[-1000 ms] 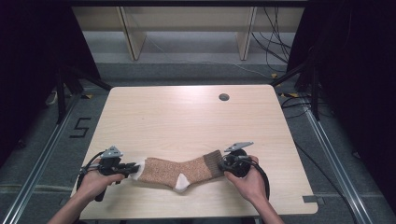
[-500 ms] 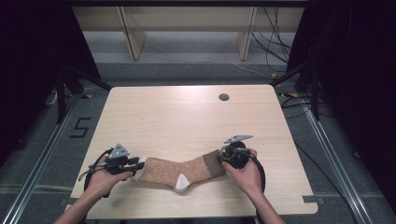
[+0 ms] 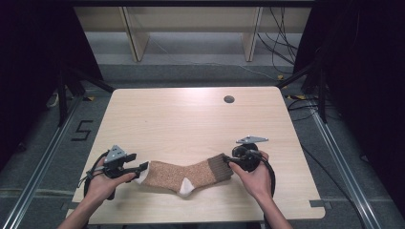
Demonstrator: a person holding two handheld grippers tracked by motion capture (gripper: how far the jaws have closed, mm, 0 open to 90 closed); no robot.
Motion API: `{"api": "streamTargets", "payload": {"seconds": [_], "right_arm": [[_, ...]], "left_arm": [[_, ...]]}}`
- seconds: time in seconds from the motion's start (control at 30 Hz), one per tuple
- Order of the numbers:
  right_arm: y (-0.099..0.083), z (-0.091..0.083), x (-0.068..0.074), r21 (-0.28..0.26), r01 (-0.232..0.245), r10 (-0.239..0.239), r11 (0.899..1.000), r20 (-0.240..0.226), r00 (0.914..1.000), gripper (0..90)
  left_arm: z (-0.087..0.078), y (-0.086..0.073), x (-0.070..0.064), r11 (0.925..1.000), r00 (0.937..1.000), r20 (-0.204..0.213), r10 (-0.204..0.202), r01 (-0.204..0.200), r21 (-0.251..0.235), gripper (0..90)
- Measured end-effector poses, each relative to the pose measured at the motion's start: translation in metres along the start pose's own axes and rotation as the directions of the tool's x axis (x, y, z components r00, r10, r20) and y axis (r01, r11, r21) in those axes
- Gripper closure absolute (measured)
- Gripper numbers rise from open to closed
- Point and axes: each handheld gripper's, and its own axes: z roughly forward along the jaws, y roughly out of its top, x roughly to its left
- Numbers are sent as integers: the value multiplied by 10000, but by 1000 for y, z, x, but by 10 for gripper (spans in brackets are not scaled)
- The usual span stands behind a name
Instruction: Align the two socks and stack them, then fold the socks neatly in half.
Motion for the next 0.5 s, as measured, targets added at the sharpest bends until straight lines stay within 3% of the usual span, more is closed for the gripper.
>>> {"api": "streamTargets", "payload": {"seconds": [0.07, 0.1, 0.27, 0.3, 0.33, 0.43, 0.5], "right_arm": [[1, -2, 1, 162, -398, 397, 9991, 50, 9992, 491], [0, 0, -1, -12, -166, 166, 9999, -24, 9999, 490], [-1, 1, -2, 142, -148, 149, 9998, -45, 9999, 480], [-2, -1, -1, 304, -346, 349, 9989, -92, 9993, 479], [-2, 0, -2, 120, -144, 144, 9998, -57, 9999, 476], [-4, -1, -4, 345, -222, 220, 9992, 63, 9997, 474], [-6, 0, -6, 305, -345, 353, 9989, -264, 9990, 474]], "left_arm": [[-2, -2, 1, 9998, 9998, -98, -172, 172, -56, 305], [-3, -3, 2, 9998, 9998, -77, -198, 198, -3, 303], [-6, -5, 6, 9988, 9984, -288, -482, 482, 18, 298], [-6, -4, 7, 9986, 9981, -316, -531, 532, 15, 296], [-6, -4, 7, 9982, 9975, -378, -600, 601, 8, 291], [-5, -3, 10, 9973, 9965, -415, -723, 727, 62, 297], [-3, -3, 11, 9952, 9945, -392, -972, 977, 94, 312]]}}
